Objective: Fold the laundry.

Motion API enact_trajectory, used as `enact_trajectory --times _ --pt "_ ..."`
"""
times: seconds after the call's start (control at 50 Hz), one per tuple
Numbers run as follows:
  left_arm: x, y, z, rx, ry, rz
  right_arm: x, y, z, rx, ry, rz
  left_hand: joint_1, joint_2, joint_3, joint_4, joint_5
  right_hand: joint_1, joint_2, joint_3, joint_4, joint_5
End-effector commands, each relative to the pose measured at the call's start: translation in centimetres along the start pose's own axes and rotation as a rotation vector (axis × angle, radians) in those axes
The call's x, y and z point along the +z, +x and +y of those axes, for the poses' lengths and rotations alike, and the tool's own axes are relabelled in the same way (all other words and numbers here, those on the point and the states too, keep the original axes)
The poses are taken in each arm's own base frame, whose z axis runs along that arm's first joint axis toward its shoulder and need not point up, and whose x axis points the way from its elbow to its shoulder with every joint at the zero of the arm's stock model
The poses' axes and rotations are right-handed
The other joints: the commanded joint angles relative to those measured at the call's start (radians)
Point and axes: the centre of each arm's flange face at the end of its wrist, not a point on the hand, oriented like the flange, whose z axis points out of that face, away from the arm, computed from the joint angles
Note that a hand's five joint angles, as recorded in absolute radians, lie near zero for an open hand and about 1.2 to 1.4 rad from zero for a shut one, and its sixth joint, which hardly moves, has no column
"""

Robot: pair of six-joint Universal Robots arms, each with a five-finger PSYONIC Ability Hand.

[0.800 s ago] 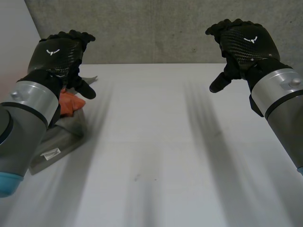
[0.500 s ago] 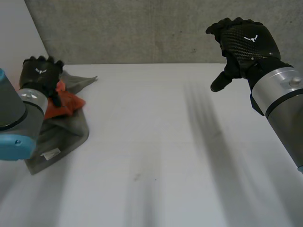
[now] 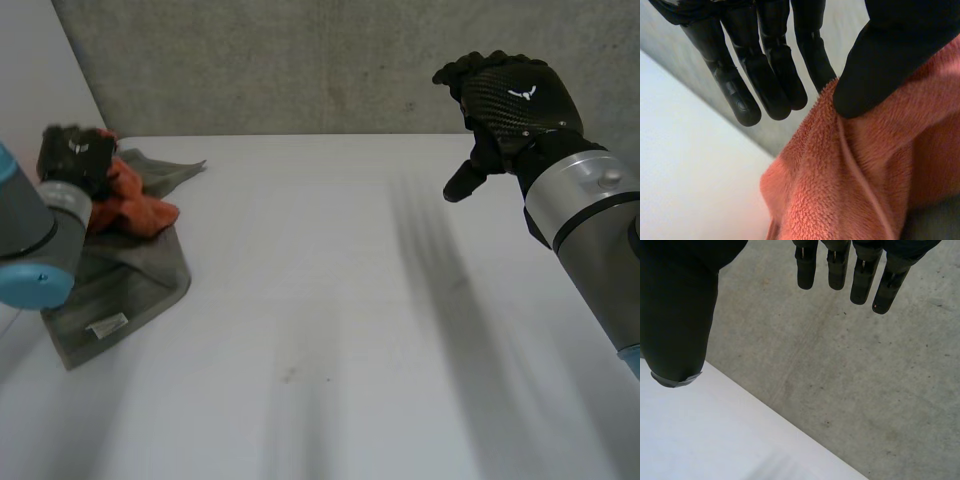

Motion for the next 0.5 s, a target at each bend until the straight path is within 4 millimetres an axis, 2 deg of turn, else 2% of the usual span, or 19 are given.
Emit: enact_trajectory --times 0.02,0.04,0.1,0.16,0.22,0.24,0.26,0.28,0.3,0.36,0.46,0.5 --pt "-7.2 1.2 -14.1 -0.291 0.312 0.096 0.2 0.6 -0.9 -0.001 0.030 0.019 0.267 0.207 0.211 0.200 0.272 -0.016 -0.043 -0.032 -0.054 -0.052" --pt "-9.3 1.8 -16.2 -0.356 0.351 0.147 0.2 0.7 -1.1 -0.001 0.035 0.021 0.267 0.207 0.211 0.200 0.272 -0.016 -0.043 -0.032 -0.054 -0.052" --pt "-12.5 3.3 -17.7 -0.434 0.358 0.242 0.3 1.0 -1.3 -0.003 0.043 0.031 0.267 0.207 0.211 0.200 0.272 -0.016 -0.043 -0.032 -0.054 -0.052" --pt "-16.5 7.3 -17.2 -0.512 0.268 0.419 0.6 2.0 -1.3 -0.006 0.043 0.057 0.267 0.207 0.211 0.200 0.272 -0.016 -0.043 -0.032 -0.054 -0.052" --pt "-19.1 10.0 -16.2 -0.508 0.185 0.543 0.8 2.8 -1.3 -0.009 0.042 0.080 0.267 0.207 0.211 0.200 0.272 -0.016 -0.043 -0.032 -0.054 -0.052" --pt "-19.9 11.0 -15.8 -0.497 0.157 0.580 0.9 2.9 -1.3 -0.009 0.041 0.083 0.053 -0.008 -0.004 -0.014 0.058 -0.016 -0.043 -0.032 -0.054 -0.052" --pt "-21.0 13.1 -14.0 -0.446 0.068 0.647 0.9 3.1 -1.3 -0.010 0.042 0.088 -0.847 -0.908 -0.904 -0.915 -0.842 -0.016 -0.043 -0.032 -0.054 -0.052" --pt "-21.2 13.8 -13.4 -0.422 0.038 0.663 1.0 3.2 -1.2 -0.010 0.041 0.091 -0.954 -1.015 -1.011 -1.022 -0.949 -0.016 -0.043 -0.032 -0.054 -0.052" --pt "-21.7 14.8 -12.2 -0.364 -0.019 0.695 1.0 3.4 -1.3 -0.011 0.044 0.094 -0.905 -0.966 -0.962 -0.972 -0.900 -0.016 -0.043 -0.032 -0.054 -0.052" --pt "-21.3 15.3 -10.6 -0.277 -0.080 0.703 1.1 3.5 -1.4 -0.013 0.043 0.096 -0.954 -1.015 -1.011 -1.022 -0.949 -0.016 -0.043 -0.032 -0.054 -0.052" --pt "-18.8 13.6 -9.2 -0.189 -0.110 0.594 1.2 3.5 -1.5 -0.024 0.045 0.090 -0.954 -1.015 -1.011 -1.022 -0.949 -0.016 -0.043 -0.032 -0.054 -0.052" --pt "-18.4 13.1 -9.2 -0.190 -0.112 0.573 1.2 3.5 -1.6 -0.042 0.042 0.087 -0.954 -1.015 -1.011 -1.022 -0.949 -0.016 -0.043 -0.032 -0.054 -0.052"
